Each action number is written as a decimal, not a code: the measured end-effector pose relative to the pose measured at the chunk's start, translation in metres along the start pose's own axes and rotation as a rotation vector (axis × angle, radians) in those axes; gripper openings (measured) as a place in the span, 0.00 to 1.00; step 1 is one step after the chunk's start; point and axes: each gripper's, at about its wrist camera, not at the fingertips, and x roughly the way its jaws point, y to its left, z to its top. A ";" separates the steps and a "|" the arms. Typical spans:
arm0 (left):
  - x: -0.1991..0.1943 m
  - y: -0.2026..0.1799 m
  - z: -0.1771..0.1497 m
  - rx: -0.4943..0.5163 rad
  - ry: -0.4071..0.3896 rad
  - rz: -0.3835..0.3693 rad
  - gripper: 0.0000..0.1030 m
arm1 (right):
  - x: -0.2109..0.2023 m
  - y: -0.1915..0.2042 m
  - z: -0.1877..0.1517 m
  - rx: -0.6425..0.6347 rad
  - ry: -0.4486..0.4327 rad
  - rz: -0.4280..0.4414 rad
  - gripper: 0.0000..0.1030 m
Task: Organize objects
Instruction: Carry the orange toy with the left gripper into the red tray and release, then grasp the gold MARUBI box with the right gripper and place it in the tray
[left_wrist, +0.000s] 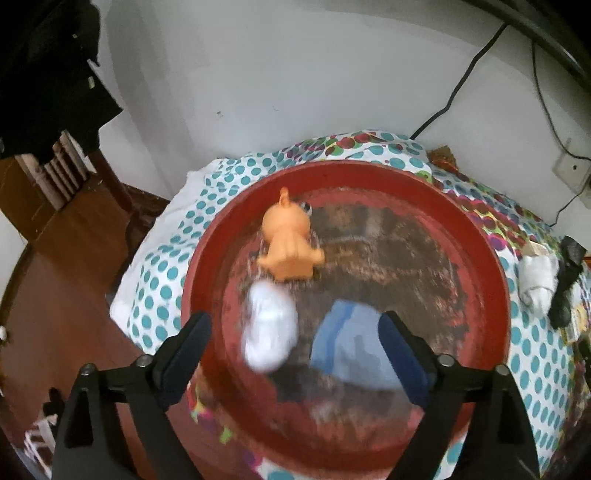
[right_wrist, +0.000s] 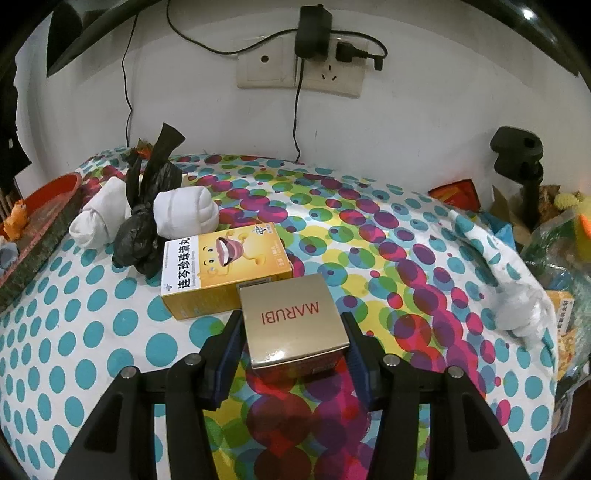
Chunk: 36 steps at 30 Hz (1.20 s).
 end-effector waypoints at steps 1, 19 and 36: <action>-0.003 0.002 -0.005 -0.006 -0.001 -0.001 0.91 | -0.001 0.002 0.000 -0.007 -0.001 -0.007 0.51; -0.027 0.032 -0.064 -0.071 -0.082 0.051 0.93 | -0.039 0.057 -0.011 -0.043 0.011 0.043 0.50; -0.026 0.066 -0.067 -0.127 -0.090 0.094 0.93 | -0.063 0.255 0.049 -0.266 -0.052 0.317 0.51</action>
